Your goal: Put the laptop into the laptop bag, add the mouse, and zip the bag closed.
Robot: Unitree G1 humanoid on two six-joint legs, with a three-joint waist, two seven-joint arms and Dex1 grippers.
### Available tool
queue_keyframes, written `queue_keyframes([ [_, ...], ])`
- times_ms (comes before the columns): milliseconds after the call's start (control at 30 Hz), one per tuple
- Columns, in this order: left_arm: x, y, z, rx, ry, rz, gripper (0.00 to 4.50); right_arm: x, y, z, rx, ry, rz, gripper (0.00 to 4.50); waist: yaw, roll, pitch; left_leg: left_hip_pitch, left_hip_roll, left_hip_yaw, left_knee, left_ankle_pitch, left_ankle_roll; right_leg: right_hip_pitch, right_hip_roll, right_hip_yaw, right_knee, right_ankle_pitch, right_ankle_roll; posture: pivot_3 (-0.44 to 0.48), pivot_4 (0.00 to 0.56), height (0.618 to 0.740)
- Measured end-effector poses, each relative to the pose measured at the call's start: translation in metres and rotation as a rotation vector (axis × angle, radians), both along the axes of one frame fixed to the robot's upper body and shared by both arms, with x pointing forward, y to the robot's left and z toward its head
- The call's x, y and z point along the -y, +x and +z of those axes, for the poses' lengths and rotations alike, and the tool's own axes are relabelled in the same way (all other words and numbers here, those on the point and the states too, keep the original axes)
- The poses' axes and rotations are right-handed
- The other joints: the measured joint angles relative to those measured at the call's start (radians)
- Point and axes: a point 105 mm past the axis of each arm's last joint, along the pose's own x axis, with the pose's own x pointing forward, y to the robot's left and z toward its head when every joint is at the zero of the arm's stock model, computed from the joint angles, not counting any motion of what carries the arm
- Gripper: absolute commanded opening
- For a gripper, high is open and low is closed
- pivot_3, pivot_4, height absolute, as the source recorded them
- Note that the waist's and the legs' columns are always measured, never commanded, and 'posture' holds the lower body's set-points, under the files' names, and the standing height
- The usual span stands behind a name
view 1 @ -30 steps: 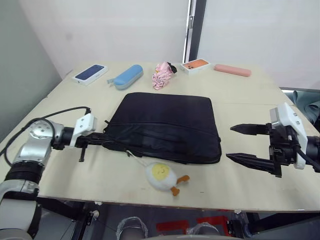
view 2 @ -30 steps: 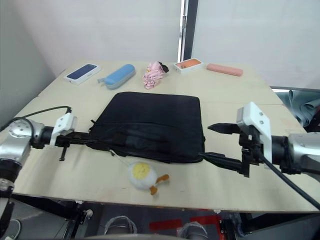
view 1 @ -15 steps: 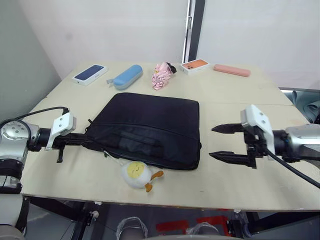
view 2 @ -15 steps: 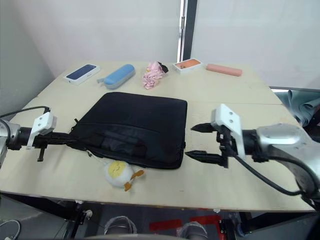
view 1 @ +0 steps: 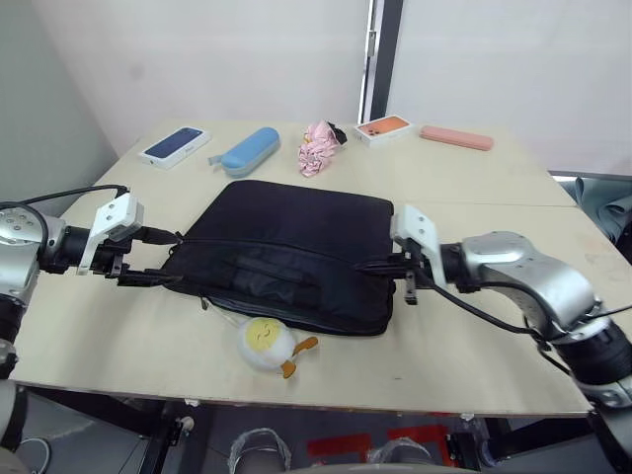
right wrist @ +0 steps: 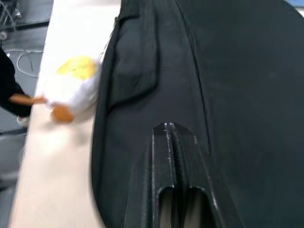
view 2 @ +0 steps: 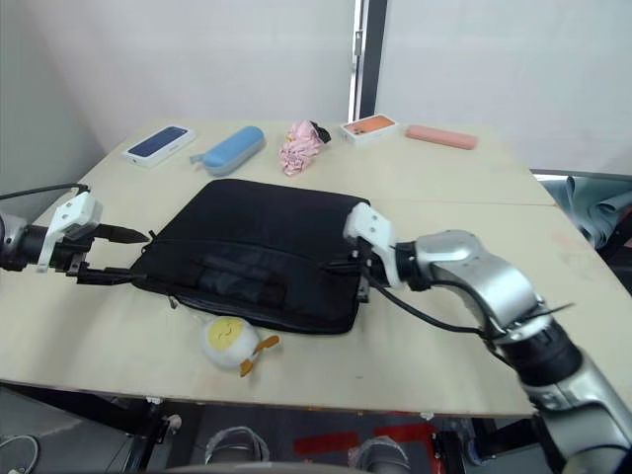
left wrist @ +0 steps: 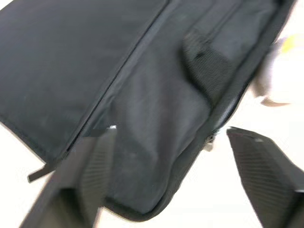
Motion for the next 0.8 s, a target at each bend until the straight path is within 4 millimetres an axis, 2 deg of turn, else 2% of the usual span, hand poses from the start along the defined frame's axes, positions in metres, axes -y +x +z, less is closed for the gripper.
queue_keyframes([
  [100,0.013,-0.003,0.013,-0.001,-0.034,-0.037,4.12,-0.007,0.002,-0.006,-0.023,0.007,0.007,0.0,0.007,0.0,0.0,-0.001,0.0,-0.001,0.0,0.0,0.0,0.0,0.0,-0.001,0.0,0.0,0.0,0.0,0.15,0.74],
  [233,0.05,-0.009,0.029,0.045,-0.1,-0.18,4.12,-0.018,0.008,-0.004,-0.023,0.031,0.014,0.0,0.007,0.0,0.0,0.0,0.0,-0.001,0.001,0.0,-0.001,0.001,0.0,-0.001,0.001,0.0,0.0,0.0,0.15,0.74],
  [333,0.081,-0.022,0.028,0.061,-0.106,-0.321,4.12,-0.019,0.024,-0.021,-0.056,-0.027,-0.066,0.0,0.0,0.0,0.0,0.0,0.0,-0.001,0.001,0.001,-0.002,0.001,0.0,-0.001,0.001,0.0,0.0,0.0,0.15,0.74],
  [433,0.095,-0.029,0.018,0.073,-0.092,-0.397,4.12,-0.017,0.028,-0.039,-0.105,-0.09,-0.108,0.0,-0.003,0.0,0.0,0.0,0.0,-0.001,0.001,0.002,-0.003,0.001,0.0,-0.001,0.001,0.0,-0.001,0.0,0.15,0.74],
  [600,0.118,-0.04,-0.01,0.053,-0.107,-0.505,4.12,-0.018,0.028,-0.039,-0.082,-0.127,-0.102,0.0,-0.002,0.0,0.0,0.002,0.0,-0.001,0.001,0.002,-0.003,0.003,0.0,-0.001,0.002,0.0,0.0,0.0,0.15,0.74],
  [800,0.133,-0.053,-0.045,0.01,-0.123,-0.578,4.12,-0.019,0.022,-0.04,-0.09,-0.133,-0.099,0.0,-0.002,0.0,-0.001,0.005,0.0,-0.001,0.001,0.002,-0.003,0.005,0.001,0.0,0.003,0.0,0.0,0.0,0.15,0.74],
])
